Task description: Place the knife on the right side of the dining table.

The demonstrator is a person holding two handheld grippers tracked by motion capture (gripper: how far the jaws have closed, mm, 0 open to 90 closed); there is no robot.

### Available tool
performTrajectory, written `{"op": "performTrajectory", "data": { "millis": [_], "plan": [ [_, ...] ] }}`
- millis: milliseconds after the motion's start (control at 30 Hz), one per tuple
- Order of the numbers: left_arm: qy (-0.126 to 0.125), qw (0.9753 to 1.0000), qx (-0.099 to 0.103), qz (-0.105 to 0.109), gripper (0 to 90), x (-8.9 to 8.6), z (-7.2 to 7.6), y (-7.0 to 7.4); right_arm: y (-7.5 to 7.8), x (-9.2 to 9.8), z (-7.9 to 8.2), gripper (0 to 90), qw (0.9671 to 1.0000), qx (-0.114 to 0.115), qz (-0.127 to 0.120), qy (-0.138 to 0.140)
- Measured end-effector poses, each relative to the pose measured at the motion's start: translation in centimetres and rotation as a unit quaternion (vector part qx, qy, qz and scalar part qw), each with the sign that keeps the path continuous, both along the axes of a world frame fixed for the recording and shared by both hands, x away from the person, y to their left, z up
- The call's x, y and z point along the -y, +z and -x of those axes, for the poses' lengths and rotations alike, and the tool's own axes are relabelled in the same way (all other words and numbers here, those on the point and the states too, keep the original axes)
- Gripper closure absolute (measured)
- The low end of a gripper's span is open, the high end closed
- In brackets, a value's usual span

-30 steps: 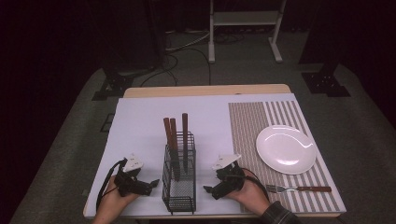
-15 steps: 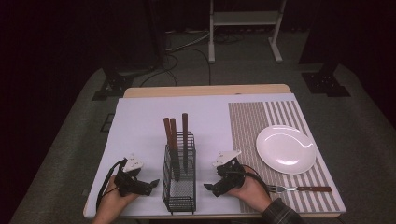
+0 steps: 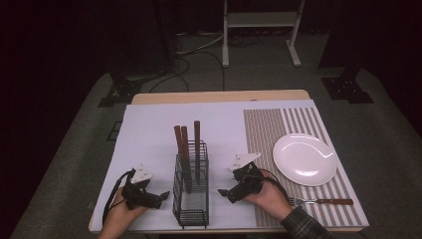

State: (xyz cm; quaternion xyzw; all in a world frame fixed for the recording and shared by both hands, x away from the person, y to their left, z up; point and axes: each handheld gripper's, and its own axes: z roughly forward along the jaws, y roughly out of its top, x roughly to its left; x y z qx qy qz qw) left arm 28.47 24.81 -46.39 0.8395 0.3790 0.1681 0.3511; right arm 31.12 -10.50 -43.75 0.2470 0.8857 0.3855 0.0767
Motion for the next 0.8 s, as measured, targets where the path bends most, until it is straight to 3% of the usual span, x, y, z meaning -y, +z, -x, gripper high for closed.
{"op": "performTrajectory", "data": {
  "millis": [400, 500, 800],
  "plan": [
    [0.000, 1.0000, 0.000, 0.000, 0.0, 0.0, 0.0, 0.0, 2.1, 0.8, -1.1, 4.6, 0.9996, 0.010, -0.024, -0.010],
    [0.000, 1.0000, 0.000, 0.000, 0.0, 0.0, 0.0, 0.0, 2.6, 0.9, -1.5, 4.9, 0.9995, 0.002, -0.031, -0.006],
    [0.000, 1.0000, 0.000, 0.001, 0.0, 0.0, 0.0, 0.0, 4.2, 1.1, -2.2, 12.2, 0.9988, 0.006, -0.048, -0.011]
  ]
}}
